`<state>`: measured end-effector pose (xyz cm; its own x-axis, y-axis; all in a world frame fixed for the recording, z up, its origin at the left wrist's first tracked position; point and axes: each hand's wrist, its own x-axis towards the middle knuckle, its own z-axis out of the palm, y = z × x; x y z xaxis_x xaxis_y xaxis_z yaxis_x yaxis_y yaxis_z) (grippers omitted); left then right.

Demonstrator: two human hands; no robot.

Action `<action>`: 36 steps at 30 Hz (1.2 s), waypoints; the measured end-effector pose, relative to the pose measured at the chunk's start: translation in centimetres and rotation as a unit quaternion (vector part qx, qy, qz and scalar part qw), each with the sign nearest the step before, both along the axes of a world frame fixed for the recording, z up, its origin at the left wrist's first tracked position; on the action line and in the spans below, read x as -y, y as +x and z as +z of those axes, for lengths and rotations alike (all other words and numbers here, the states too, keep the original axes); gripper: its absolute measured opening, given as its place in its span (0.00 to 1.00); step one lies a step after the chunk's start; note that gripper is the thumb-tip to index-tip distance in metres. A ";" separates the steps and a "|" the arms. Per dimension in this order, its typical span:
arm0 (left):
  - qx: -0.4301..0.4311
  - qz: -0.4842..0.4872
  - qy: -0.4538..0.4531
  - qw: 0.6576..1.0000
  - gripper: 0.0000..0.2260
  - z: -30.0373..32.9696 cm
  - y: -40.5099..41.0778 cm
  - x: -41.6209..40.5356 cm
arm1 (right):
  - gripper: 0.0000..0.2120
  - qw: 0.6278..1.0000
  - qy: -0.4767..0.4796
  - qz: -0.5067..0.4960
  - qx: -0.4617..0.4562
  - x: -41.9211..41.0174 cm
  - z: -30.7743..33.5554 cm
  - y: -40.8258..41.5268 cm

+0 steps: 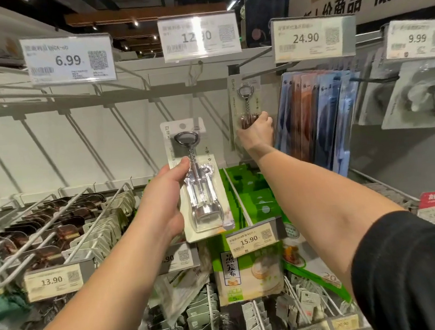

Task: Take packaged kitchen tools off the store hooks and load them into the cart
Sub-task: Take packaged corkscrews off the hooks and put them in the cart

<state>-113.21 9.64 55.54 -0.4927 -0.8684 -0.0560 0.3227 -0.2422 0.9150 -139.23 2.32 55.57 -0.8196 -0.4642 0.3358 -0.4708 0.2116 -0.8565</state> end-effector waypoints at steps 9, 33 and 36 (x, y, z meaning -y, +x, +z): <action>-0.002 0.000 0.012 1.000 0.04 -0.3 -0.2 0.5 | 0.41 1.000 0.008 0.016 0.006 1.0 -0.4 -0.4; -0.021 -0.046 -0.036 0.998 0.10 0.1 -1.9 -3.0 | 0.34 0.973 0.029 0.200 -0.115 -20.4 -2.7 13.9; -0.016 -0.050 -0.052 0.997 0.08 -0.2 -2.8 -4.0 | 0.33 0.974 0.043 0.184 -0.122 -21.1 -3.2 14.4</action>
